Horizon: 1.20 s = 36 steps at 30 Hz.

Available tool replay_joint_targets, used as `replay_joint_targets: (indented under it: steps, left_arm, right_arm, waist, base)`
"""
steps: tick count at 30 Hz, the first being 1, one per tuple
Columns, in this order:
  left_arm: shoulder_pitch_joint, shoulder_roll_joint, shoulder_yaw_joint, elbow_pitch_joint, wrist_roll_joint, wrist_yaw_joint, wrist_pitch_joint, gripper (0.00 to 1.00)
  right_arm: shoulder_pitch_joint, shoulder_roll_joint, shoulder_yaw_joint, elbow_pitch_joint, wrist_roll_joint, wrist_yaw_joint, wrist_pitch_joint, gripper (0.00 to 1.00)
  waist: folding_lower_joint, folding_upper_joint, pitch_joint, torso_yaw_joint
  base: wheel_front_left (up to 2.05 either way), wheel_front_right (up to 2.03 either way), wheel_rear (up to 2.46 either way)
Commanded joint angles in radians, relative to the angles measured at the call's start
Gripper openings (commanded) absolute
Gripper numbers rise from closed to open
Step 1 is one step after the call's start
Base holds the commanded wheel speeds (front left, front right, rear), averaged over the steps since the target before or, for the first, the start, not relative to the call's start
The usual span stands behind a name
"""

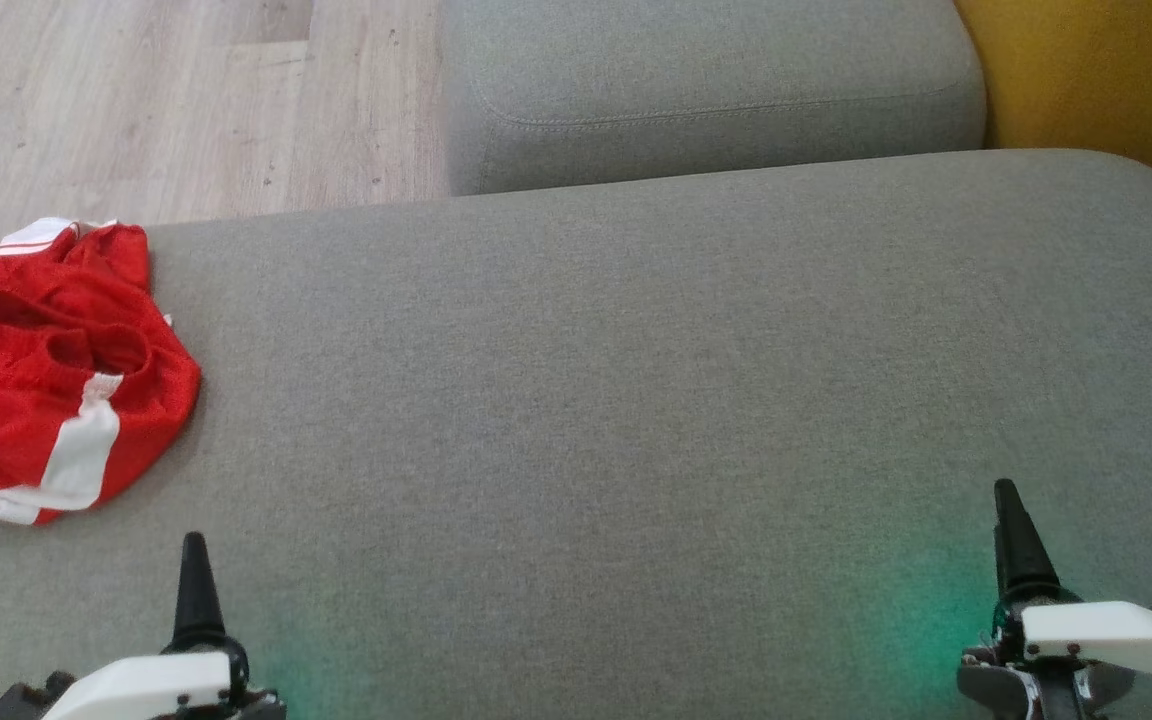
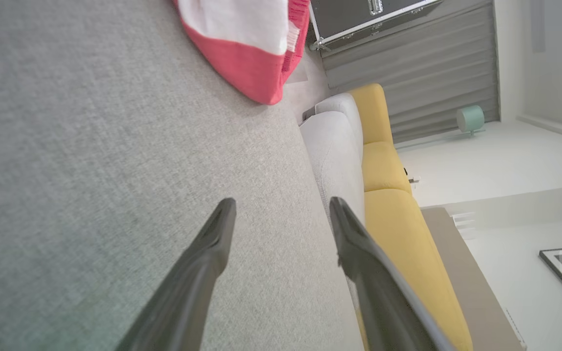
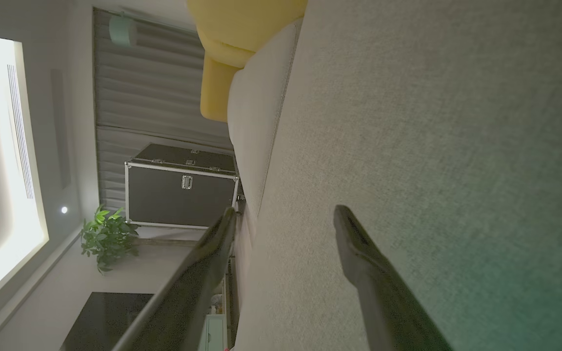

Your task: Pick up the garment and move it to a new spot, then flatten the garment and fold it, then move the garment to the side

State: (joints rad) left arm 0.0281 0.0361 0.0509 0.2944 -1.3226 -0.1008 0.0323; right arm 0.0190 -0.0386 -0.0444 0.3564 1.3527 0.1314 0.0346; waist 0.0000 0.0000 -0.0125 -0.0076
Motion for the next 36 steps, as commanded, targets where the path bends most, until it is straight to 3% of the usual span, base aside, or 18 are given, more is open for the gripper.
replay_joint_targets:
  steps: [1, 17, 36]
  left_arm:
    - [-0.025, 0.008, -0.001, -0.043, 0.036, 0.002, -0.013, 1.00]
    - [-0.014, 0.013, -0.035, -0.108, 0.295, 0.032, -0.060, 1.00]
    - [-0.003, 0.038, -0.078, -0.171, 0.528, 0.085, -0.113, 1.00]
  right_arm:
    - [-0.054, -0.004, 0.012, -0.040, -0.032, 0.000, -0.013, 1.00]
    - [-0.063, -0.005, 0.069, -0.082, -0.297, 0.000, -0.061, 1.00]
    - [-0.075, -0.007, 0.129, -0.108, -0.531, 0.000, -0.114, 1.00]
  waist:
    - [0.0000, 0.0000, 0.000, 0.000]
    - [0.0000, 0.0000, -0.008, 0.002]
    - [0.0000, 0.0000, -0.019, 0.004]
  base:
    - [0.00, 0.00, 0.00]
    - [0.00, 0.00, 0.00]
    - [0.00, 0.00, 0.00]
